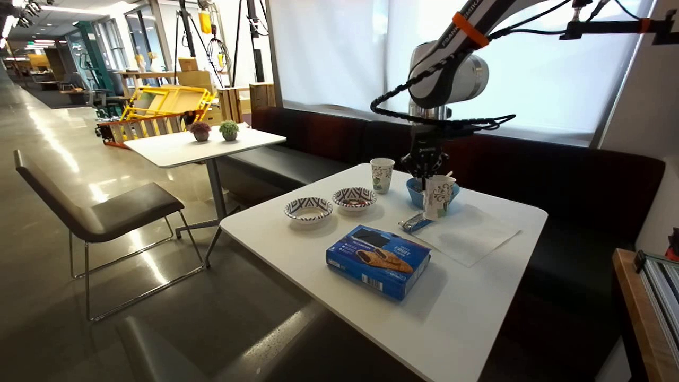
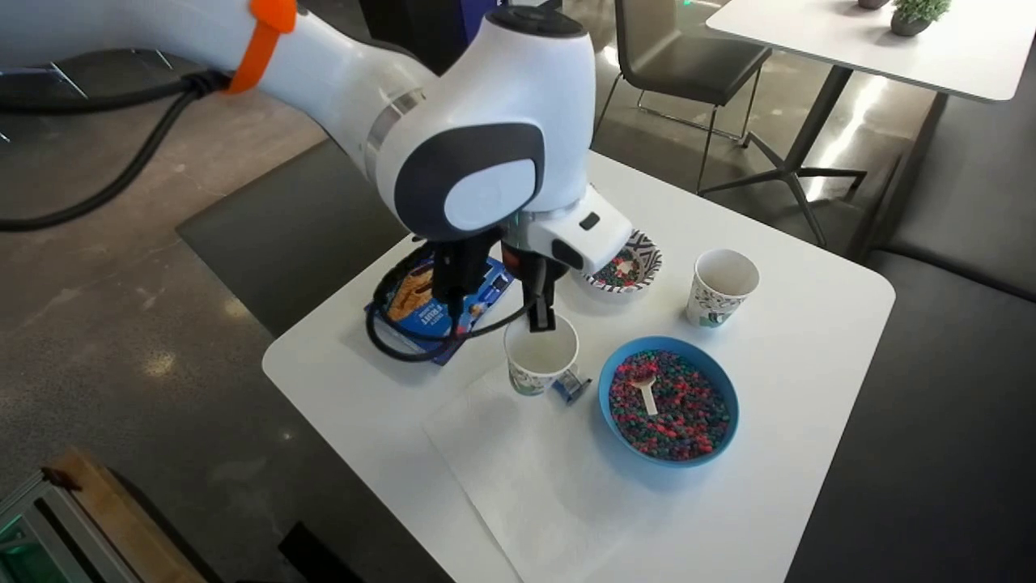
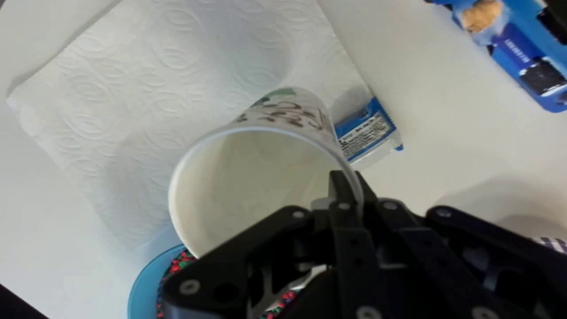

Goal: Move the paper cup on the left to the right and put it on the plain paper

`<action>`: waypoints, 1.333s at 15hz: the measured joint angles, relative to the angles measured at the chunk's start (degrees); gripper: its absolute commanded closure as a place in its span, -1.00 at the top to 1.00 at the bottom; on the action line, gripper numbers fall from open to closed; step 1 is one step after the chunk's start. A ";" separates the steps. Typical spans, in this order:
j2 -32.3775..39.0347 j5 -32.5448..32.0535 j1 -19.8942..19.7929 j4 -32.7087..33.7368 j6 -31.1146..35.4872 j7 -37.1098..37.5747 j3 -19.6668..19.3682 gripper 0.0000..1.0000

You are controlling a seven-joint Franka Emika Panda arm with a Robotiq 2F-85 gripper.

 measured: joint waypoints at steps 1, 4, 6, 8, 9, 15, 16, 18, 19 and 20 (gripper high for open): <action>0.16 0.00 -0.39 -0.95 0.84 -0.53 -0.31 -0.98; 0.42 0.00 -0.97 -3.23 3.15 -1.85 -1.12 -0.98; 0.45 -0.04 -0.97 -4.26 4.41 -2.41 -1.59 -0.98; 0.58 -0.18 -0.96 -4.96 5.27 -2.68 -1.83 -0.43; 0.60 -0.29 -0.93 -5.32 5.78 -2.72 -1.88 -0.39; 0.46 -0.54 -0.61 -7.17 8.96 -3.75 -1.95 0.47; 0.16 -0.64 -0.61 -7.43 8.96 -4.30 -2.00 0.61; -1.10 -1.02 -0.61 -8.22 8.69 -5.68 -2.28 0.90; -2.15 -1.24 -0.61 -8.81 8.23 -6.39 -2.47 0.99; -3.49 -1.61 -0.62 -9.42 7.44 -7.06 -2.73 1.00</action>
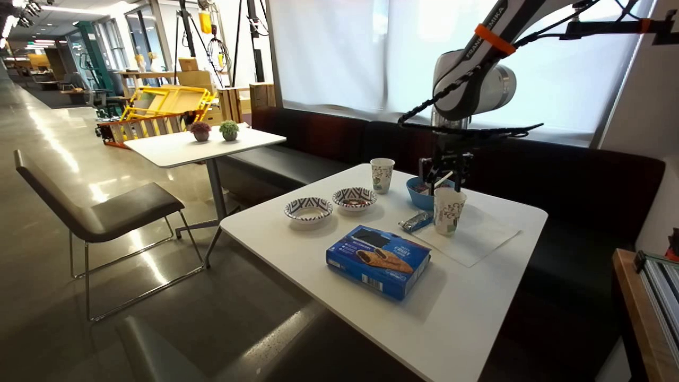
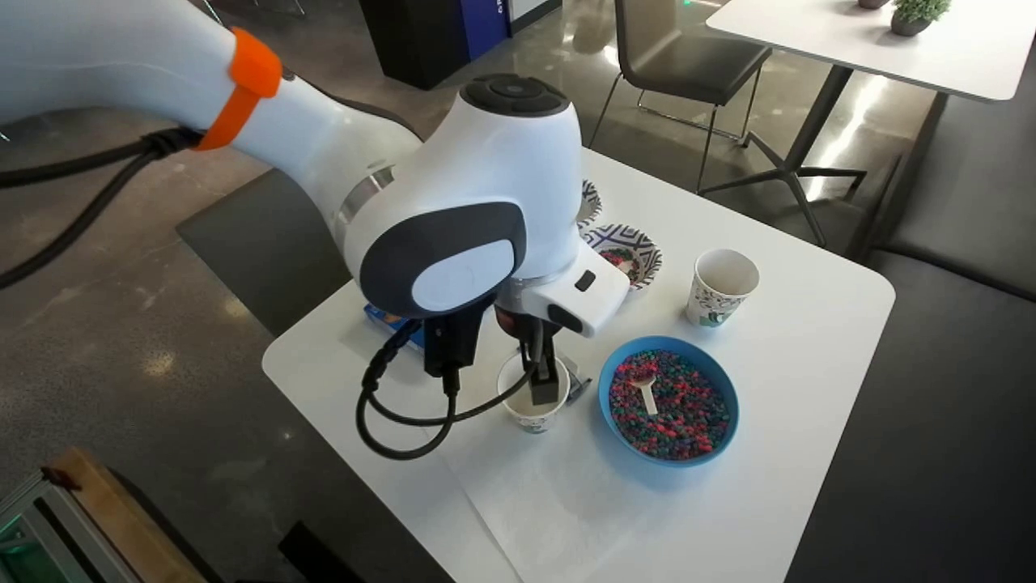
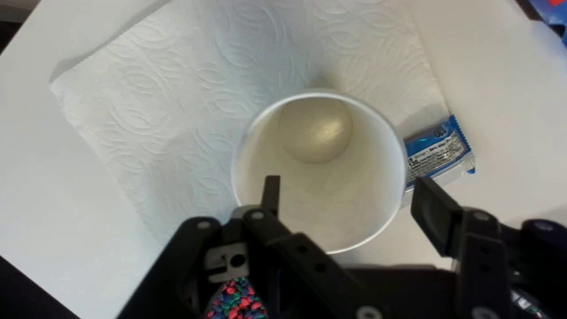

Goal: Move the paper cup on the left to the right and put it on the plain paper

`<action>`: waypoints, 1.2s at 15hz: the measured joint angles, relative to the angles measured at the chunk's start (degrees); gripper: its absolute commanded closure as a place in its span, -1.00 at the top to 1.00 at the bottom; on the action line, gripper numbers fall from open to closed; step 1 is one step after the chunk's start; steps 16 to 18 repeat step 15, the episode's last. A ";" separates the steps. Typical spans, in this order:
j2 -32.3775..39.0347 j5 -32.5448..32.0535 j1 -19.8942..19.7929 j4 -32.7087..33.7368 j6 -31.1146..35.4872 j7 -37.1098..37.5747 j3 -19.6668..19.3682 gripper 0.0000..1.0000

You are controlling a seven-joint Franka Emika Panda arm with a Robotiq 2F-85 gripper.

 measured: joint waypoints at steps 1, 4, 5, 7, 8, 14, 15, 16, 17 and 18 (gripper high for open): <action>-1.69 -0.40 -0.06 -0.63 -1.29 -0.83 -0.23 1.00; -8.08 -4.30 -0.41 -2.75 -4.05 -6.84 -0.45 1.00; -10.31 -6.22 -0.41 -3.54 -4.08 -8.49 -0.44 1.00; -14.45 -9.88 -0.29 -5.08 -3.79 -10.88 -0.01 1.00; -16.45 -11.75 -0.16 -6.02 -3.10 -11.36 0.57 1.00; -27.34 -14.47 1.49 -13.61 -1.46 -13.46 7.23 1.00; -28.71 -14.47 1.70 -14.19 -2.49 -13.57 7.68 1.00; -28.71 -14.47 1.70 -14.19 -2.49 -13.57 7.68 1.00; -28.71 -14.47 1.70 -14.19 -2.49 -13.57 7.68 1.00; -28.71 -14.47 1.70 -14.19 -2.49 -13.57 7.68 1.00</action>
